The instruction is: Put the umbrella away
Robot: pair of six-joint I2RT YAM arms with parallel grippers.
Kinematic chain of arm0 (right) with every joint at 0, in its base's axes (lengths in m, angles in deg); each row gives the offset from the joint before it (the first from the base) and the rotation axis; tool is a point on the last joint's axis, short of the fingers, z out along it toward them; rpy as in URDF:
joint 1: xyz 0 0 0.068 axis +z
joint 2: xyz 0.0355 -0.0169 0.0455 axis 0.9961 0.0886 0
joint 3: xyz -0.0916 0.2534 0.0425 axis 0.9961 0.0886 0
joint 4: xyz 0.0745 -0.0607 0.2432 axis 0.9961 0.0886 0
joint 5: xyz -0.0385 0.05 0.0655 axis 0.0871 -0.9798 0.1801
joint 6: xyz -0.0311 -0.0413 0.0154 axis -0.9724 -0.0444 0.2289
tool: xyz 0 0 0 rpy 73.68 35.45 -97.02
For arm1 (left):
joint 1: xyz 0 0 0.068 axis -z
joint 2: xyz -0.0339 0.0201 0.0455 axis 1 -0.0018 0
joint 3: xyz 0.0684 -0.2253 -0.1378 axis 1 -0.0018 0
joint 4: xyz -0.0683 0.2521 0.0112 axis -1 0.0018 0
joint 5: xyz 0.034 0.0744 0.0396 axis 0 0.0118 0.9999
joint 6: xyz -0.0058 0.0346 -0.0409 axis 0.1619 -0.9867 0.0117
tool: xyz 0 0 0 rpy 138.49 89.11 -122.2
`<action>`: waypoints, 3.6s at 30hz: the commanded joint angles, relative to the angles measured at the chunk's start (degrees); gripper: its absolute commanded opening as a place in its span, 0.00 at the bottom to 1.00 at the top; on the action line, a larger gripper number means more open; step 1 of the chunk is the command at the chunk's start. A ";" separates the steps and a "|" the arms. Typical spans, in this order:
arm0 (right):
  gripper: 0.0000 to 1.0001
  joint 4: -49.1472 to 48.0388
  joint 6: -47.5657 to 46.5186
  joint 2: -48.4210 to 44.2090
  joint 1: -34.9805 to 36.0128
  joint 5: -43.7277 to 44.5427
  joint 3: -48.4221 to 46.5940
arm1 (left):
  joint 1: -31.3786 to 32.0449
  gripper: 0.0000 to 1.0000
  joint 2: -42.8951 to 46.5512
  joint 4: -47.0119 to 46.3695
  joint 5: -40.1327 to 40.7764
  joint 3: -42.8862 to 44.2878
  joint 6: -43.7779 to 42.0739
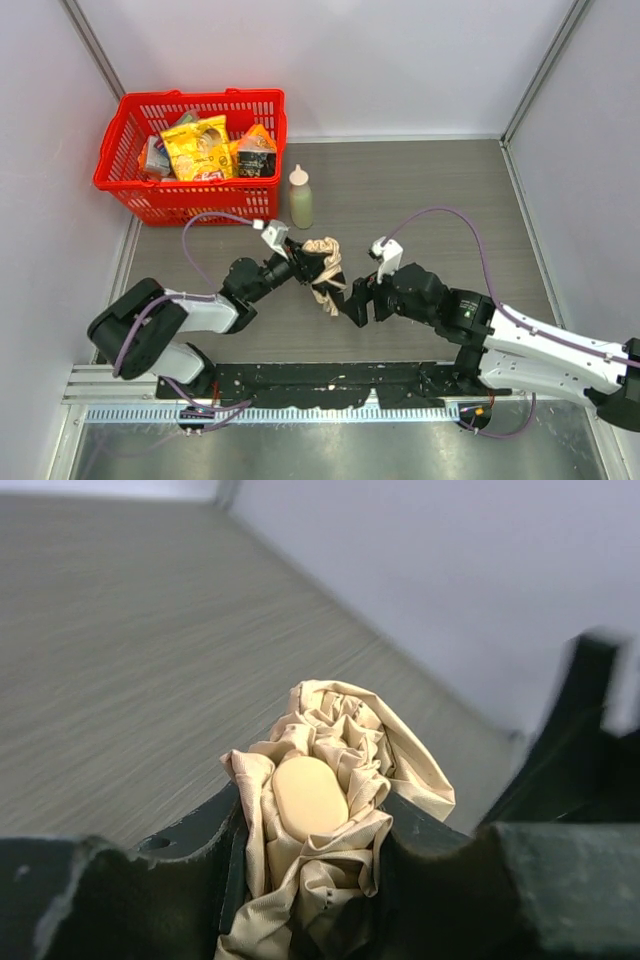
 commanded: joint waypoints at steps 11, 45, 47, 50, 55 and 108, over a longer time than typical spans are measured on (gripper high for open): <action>0.81 -5.77 -1.02 -1.72 -4.32 -13.37 -6.34 | -2.13 0.00 15.99 9.68 -20.61 7.17 29.83; 0.01 -116.07 65.87 28.26 -14.25 -67.33 7.20 | -3.72 1.00 50.20 40.72 -22.69 12.72 32.44; 0.01 -116.07 66.48 28.87 -14.25 -67.42 6.15 | -3.72 1.00 46.96 33.75 -24.99 12.10 35.17; 0.01 -116.16 66.58 28.43 -14.08 -66.28 4.82 | -3.63 0.99 42.91 31.37 -27.63 12.89 36.59; 0.01 -116.07 67.63 26.24 -13.81 -65.84 3.33 | -3.63 1.00 44.81 35.72 -27.82 13.50 32.05; 0.76 -23.60 -2.86 28.77 2.71 -16.36 -16.45 | -3.63 0.00 39.29 101.06 12.35 31.61 28.77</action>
